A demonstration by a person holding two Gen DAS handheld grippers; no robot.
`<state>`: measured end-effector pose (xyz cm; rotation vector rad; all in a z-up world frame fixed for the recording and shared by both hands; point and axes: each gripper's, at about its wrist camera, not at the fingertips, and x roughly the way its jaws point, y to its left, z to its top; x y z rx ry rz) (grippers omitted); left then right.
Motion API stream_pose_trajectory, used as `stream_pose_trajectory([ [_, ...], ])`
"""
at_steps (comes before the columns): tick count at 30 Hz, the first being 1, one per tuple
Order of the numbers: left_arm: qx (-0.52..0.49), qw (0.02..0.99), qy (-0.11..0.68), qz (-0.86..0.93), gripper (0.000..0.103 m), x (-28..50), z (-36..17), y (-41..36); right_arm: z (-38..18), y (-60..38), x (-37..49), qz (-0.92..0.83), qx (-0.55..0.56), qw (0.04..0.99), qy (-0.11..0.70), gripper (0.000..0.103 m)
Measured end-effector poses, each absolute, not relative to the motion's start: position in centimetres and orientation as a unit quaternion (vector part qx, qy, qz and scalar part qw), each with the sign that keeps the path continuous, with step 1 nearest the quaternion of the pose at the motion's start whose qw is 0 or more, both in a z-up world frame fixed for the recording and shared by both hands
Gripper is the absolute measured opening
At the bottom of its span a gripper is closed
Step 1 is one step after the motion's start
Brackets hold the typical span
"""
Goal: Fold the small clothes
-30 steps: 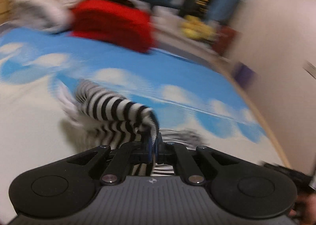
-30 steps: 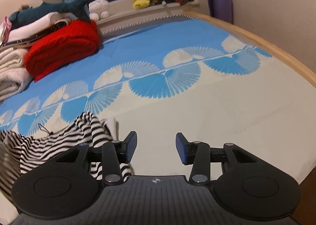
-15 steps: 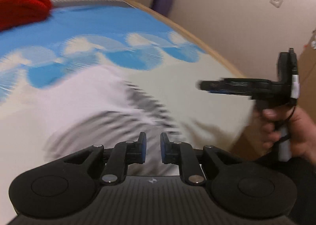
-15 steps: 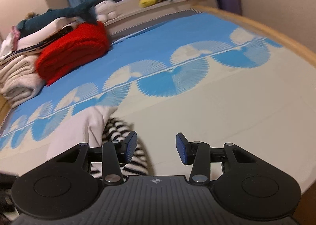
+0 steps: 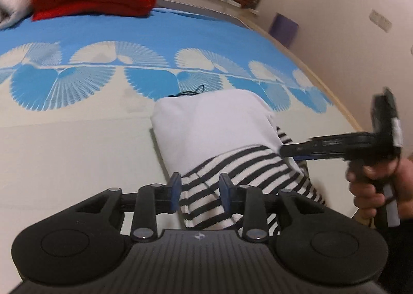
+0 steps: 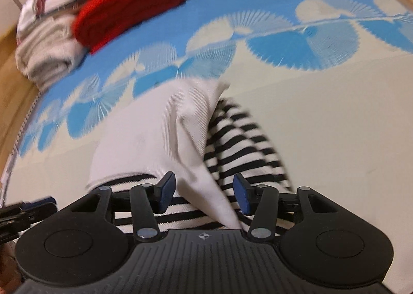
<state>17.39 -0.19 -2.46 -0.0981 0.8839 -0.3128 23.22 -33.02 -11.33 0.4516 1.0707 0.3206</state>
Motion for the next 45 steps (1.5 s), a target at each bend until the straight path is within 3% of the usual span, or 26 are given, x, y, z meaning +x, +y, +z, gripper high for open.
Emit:
stream_pose_trajectory([
  [3,-0.064,0.885,0.434,-0.158,0.036,18.4,-2.8,-0.7,-12.9,-31.0,23.7,0.144,0.179,0.812,0.536,0.050],
  [4,-0.069,0.883,0.436,-0.161,0.036,18.2,-2.9,-0.8,-13.0,-30.7,23.6,0.144,0.170,0.813,0.538,0.045],
  [5,-0.069,0.881,0.438,-0.164,0.036,18.5,-3.0,-0.9,-12.8,-30.5,23.3,0.147,0.165,0.819,0.530,0.012],
  [6,-0.064,0.880,0.440,-0.166,0.037,18.6,-3.0,-1.2,-12.1,-30.7,23.0,0.155,0.165,0.826,0.516,0.002],
  [12,-0.053,0.872,0.448,-0.191,0.050,18.7,-4.1,-2.9,-8.0,-37.0,19.9,0.138,0.271,0.867,0.395,0.001],
  [16,-0.015,0.860,0.464,-0.213,0.057,18.3,-5.3,-4.7,-8.9,-38.8,19.6,0.087,0.242,0.870,0.420,0.001],
  [21,0.086,0.826,0.529,-0.174,0.062,18.3,-9.6,-5.9,-13.7,-36.0,21.4,0.093,0.162,0.820,0.542,0.000],
  [28,0.003,0.855,0.458,-0.242,0.060,17.0,-5.5,-4.0,-12.8,-35.0,21.4,0.096,0.146,0.836,0.521,0.000],
  [30,0.033,0.832,0.491,-0.255,0.060,16.9,-7.1,-5.0,-12.6,-35.3,21.2,0.101,0.144,0.842,0.510,0.000],
  [32,0.111,0.796,0.547,-0.235,0.068,16.7,-10.8,-6.3,-12.1,-35.5,21.3,0.103,0.149,0.849,0.497,0.000],
  [35,0.114,0.802,0.540,-0.229,0.068,16.8,-10.6,-6.6,-11.4,-36.6,21.0,0.126,0.180,0.852,0.476,0.001],
  [38,0.101,0.807,0.537,-0.225,0.069,16.8,-9.9,-5.9,-10.7,-37.5,20.0,0.147,0.200,0.849,0.467,0.004],
  [40,0.095,0.805,0.541,-0.223,0.069,16.8,-9.9,-5.8,-11.0,-38.2,19.4,0.161,0.215,0.837,0.478,0.016],
  [42,0.094,0.805,0.539,-0.229,0.069,16.6,-9.4,-6.0,-11.9,-38.6,18.8,0.165,0.207,0.822,0.504,0.046],
  [44,0.081,0.810,0.531,-0.233,0.069,16.7,-8.4,-5.7,-13.0,-38.3,18.3,0.173,0.183,0.806,0.535,0.045],
  [45,0.066,0.817,0.523,-0.233,0.069,16.7,-7.8,-5.4,-13.5,-37.9,17.9,0.183,0.164,0.801,0.547,0.037],
])
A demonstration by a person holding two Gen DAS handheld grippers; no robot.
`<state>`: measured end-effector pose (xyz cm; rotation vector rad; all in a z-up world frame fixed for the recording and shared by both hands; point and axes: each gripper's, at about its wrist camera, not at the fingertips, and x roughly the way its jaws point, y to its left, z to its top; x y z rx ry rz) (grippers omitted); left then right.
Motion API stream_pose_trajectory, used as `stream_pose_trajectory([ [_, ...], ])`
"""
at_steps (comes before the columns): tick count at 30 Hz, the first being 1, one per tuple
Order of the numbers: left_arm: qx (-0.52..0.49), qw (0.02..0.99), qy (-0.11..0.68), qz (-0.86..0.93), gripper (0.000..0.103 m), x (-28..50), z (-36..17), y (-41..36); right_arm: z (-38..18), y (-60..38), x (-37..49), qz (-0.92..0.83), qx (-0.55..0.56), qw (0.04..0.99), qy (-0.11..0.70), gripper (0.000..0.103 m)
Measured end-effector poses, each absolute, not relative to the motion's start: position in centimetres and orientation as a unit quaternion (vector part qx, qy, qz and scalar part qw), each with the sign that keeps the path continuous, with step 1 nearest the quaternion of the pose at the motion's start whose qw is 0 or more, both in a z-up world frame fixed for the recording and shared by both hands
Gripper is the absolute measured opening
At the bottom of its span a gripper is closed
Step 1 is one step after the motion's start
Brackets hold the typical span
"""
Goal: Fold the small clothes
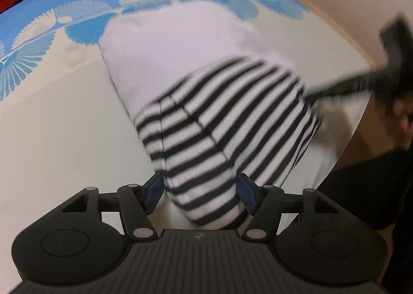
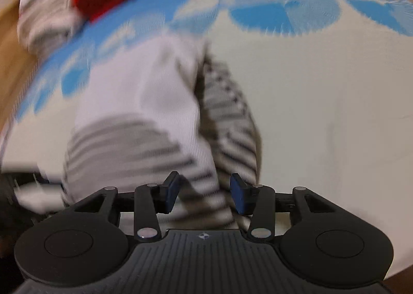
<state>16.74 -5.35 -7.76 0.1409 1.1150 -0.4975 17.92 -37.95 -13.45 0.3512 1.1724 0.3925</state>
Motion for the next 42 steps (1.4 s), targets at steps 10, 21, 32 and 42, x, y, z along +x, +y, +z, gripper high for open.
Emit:
stream_pose_trajectory([
  [10,0.055,0.800,0.566,-0.190,0.070,18.4,-9.2,-5.2,-12.5,-42.3,14.9,0.165,0.200,0.810,0.525,0.000],
  [21,-0.001,0.819,0.546,-0.179,0.072,19.4,-6.8,-2.9,-10.2,-41.1,16.9,0.147,0.232,0.839,0.469,0.029],
  [32,-0.074,0.844,0.516,-0.124,0.071,21.2,-4.8,0.7,-13.7,-36.7,25.5,0.086,0.349,0.799,0.483,0.056],
  [42,-0.125,0.845,0.490,-0.172,0.072,21.6,-4.1,-1.0,-11.3,-35.8,26.7,0.051,0.310,0.856,0.411,0.004],
])
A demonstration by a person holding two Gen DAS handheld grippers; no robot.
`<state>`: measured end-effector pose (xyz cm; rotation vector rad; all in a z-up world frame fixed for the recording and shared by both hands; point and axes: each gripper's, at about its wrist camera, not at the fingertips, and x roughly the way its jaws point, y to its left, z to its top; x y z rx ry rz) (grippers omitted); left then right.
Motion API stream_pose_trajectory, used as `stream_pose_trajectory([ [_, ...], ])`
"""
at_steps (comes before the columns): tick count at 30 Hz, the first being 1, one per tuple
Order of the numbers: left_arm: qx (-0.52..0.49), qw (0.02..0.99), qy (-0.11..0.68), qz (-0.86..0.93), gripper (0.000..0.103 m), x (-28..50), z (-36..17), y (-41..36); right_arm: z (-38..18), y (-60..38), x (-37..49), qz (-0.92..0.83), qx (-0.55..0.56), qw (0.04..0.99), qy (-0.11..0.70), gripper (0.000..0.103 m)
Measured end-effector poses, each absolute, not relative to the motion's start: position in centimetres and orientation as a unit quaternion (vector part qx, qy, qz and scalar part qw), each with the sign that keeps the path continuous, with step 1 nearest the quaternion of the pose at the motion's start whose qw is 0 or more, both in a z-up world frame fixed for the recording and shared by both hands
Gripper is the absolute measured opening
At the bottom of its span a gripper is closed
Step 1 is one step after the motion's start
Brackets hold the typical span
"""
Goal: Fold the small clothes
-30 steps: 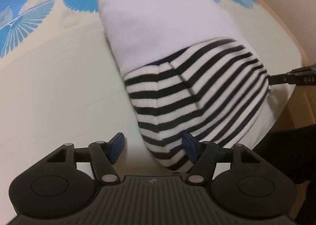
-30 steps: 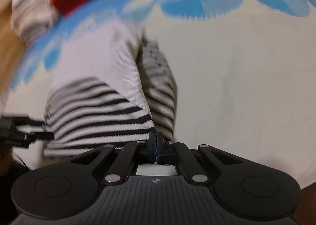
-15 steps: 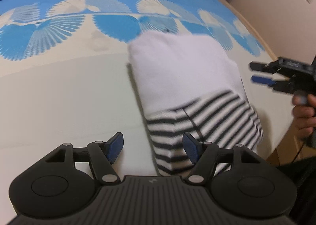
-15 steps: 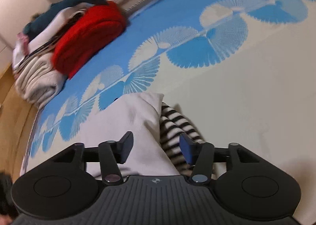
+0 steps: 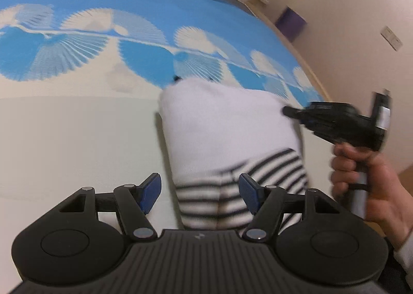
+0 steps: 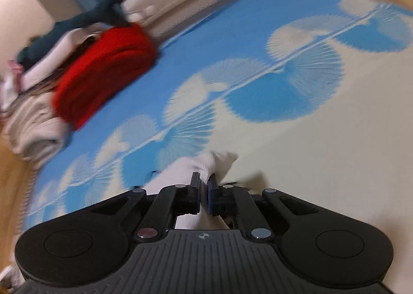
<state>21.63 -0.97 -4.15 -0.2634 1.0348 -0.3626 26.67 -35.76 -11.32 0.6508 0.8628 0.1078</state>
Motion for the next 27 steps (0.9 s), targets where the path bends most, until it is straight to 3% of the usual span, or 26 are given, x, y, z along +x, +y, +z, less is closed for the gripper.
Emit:
stream_pose_trajectory([
  [4,-0.036,0.815,0.552,-0.173,0.073,21.0,-7.2,-4.4,-13.5,-34.9,27.1,0.021,0.245,0.844,0.476,0.005],
  [7,0.018,0.813,0.562,-0.152,0.075,20.4,-8.3,-5.6,-13.4,-34.2,26.9,0.036,0.220,0.849,0.479,0.015],
  [10,-0.014,0.816,0.559,-0.148,0.074,20.5,-7.4,-4.7,-12.0,-35.0,25.7,0.030,0.231,0.860,0.454,0.039],
  [12,-0.035,0.820,0.553,-0.146,0.074,20.6,-6.4,-4.0,-11.3,-36.1,24.9,0.055,0.265,0.858,0.436,0.063],
  [14,-0.049,0.824,0.544,-0.151,0.074,20.6,-5.1,-3.3,-11.2,-36.4,24.0,0.094,0.276,0.850,0.439,0.075],
  [19,-0.015,0.838,0.522,-0.156,0.078,23.0,-2.2,-3.4,-14.1,-34.6,23.7,0.136,0.160,0.822,0.529,0.078],
  [22,-0.029,0.838,0.519,-0.167,0.080,25.3,-2.6,-3.4,-15.3,-36.0,23.6,0.120,0.182,0.809,0.546,0.080],
  [25,-0.111,0.814,0.546,-0.164,0.080,27.6,-6.1,-2.1,-16.3,-37.2,23.7,0.102,0.214,0.795,0.559,0.082],
  [27,-0.223,0.781,0.562,-0.157,0.081,28.4,-9.5,-0.3,-17.1,-37.3,23.7,0.096,0.232,0.785,0.566,0.083],
])
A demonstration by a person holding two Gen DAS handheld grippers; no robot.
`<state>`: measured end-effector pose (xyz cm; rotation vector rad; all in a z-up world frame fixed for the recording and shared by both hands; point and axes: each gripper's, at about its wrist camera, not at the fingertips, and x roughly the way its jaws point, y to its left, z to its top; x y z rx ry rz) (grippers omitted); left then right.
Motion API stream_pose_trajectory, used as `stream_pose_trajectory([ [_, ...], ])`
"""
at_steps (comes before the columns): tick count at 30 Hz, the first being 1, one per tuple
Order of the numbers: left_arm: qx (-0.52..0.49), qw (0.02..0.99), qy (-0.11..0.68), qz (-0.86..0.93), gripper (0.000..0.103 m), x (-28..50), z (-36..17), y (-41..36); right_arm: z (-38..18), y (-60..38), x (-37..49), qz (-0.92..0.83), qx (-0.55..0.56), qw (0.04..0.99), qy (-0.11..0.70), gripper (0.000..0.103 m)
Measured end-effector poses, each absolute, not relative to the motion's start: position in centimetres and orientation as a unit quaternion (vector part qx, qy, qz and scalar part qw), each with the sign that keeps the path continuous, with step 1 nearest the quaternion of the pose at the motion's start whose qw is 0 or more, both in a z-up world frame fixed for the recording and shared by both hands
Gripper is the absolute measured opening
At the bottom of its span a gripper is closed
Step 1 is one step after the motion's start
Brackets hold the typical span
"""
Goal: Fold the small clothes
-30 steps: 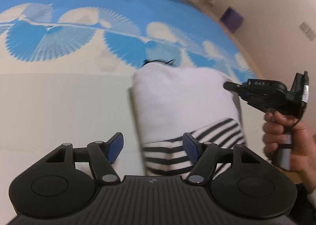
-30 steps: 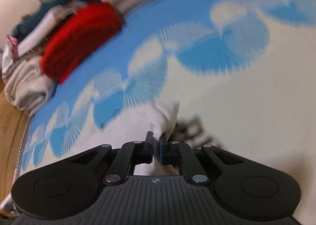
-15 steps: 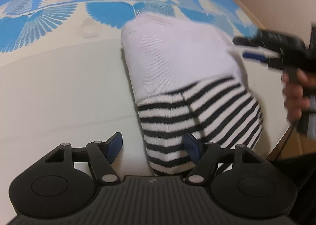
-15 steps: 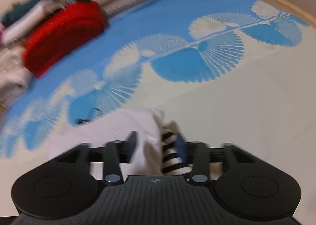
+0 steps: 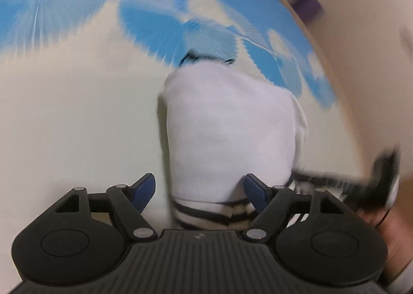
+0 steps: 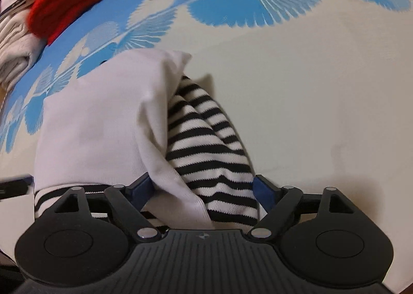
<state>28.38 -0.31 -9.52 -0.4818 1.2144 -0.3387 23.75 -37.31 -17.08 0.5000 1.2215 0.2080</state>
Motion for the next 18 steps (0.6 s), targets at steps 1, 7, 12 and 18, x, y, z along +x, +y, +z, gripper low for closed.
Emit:
stream_pose_trajectory([
  [1,-0.261,0.764,0.571,-0.149,0.083,28.7,-10.7,0.2,-17.3,-37.0,23.6,0.095,0.237,0.782,0.569,0.083],
  [7,-0.300,0.758,0.558,-0.155,0.085,30.0,-12.5,-1.2,-17.0,-35.8,23.8,0.110,0.227,0.792,0.557,0.047],
  [12,-0.286,0.773,0.546,-0.149,0.061,30.2,-12.2,-2.2,-15.4,-35.0,23.4,0.130,0.219,0.806,0.535,0.011],
  [18,-0.248,0.830,0.466,-0.183,0.036,29.4,-5.7,-1.6,-12.3,-35.3,23.4,0.125,0.258,0.829,0.480,0.009],
])
